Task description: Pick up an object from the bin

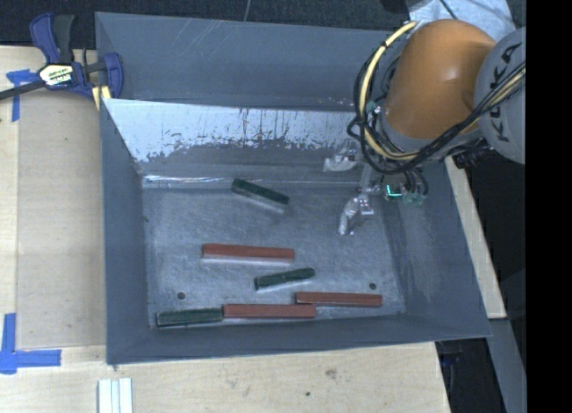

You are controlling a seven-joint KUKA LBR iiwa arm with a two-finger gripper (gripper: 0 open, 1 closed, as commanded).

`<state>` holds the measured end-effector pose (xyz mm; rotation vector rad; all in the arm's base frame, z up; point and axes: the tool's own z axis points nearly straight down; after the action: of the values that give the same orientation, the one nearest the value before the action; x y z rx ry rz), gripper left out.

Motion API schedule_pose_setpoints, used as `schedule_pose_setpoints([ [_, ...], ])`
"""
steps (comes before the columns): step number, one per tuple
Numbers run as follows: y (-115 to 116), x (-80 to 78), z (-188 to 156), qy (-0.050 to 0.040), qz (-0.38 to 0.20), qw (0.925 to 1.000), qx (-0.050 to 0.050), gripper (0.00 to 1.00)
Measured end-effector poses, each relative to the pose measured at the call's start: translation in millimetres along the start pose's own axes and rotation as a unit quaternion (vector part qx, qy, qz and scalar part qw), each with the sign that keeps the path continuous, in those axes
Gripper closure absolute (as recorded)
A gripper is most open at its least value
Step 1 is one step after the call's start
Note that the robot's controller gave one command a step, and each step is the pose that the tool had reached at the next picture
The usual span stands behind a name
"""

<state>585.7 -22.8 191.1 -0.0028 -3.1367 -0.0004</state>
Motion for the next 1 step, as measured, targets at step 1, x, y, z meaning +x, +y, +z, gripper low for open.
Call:
schedule_pose_setpoints([
  [1, 0.0, -1.7, -4.8, -0.0043, 0.0, 1.0, 0.0, 0.0],
])
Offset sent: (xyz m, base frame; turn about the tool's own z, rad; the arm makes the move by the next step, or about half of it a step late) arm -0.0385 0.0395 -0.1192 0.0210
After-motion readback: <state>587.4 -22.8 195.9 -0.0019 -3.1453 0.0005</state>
